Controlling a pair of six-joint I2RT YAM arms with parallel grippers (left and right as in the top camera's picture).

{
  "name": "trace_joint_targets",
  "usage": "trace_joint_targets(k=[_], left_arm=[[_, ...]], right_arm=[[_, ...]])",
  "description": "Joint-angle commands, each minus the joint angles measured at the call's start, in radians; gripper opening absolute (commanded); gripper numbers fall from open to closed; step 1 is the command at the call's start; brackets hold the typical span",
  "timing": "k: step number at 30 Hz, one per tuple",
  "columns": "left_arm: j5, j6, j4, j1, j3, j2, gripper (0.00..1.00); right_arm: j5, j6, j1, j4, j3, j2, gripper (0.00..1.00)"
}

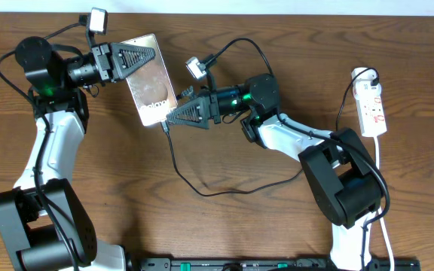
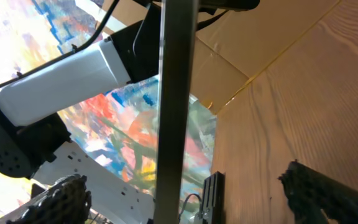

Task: Plug charger to phone and switch on socket
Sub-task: 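Release the connector and move the right gripper toward the power strip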

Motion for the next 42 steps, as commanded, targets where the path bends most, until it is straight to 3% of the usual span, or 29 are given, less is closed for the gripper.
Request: trace_joint_targets(k=[1, 12, 15, 22, 30, 42], left_arm=[[0.023, 0.016, 0.005, 0.005, 0.007, -0.022, 0.08], [-0.01, -0.006, 0.005, 0.072, 0.007, -0.022, 0.08], [-0.02, -0.006, 0.005, 0.088, 0.007, -0.022, 0.07], [-0.057, -0.017, 0.005, 0.091, 0.007, -0.022, 0.07], [-0.105, -0.039, 0.005, 0.091, 0.007, -0.022, 0.07], [-0.158, -0.046, 0.004, 0.091, 0.007, -0.022, 0.07]], right_arm=[[0.008, -0.004, -0.009, 0.003, 0.016, -0.004, 0.99], [-0.013, 0.008, -0.136, -0.069, 0.016, -0.004, 0.99], [-0.023, -0.044, -0.187, -0.215, 0.016, -0.004, 0.99], [-0.001, -0.339, -0.263, -0.683, 0.016, -0.004, 0.99], [0.093, -0.588, -0.302, -0.976, 0.016, -0.005, 0.99], [0.483, -0.943, -0.3, -1.445, 0.084, -0.005, 0.99]])
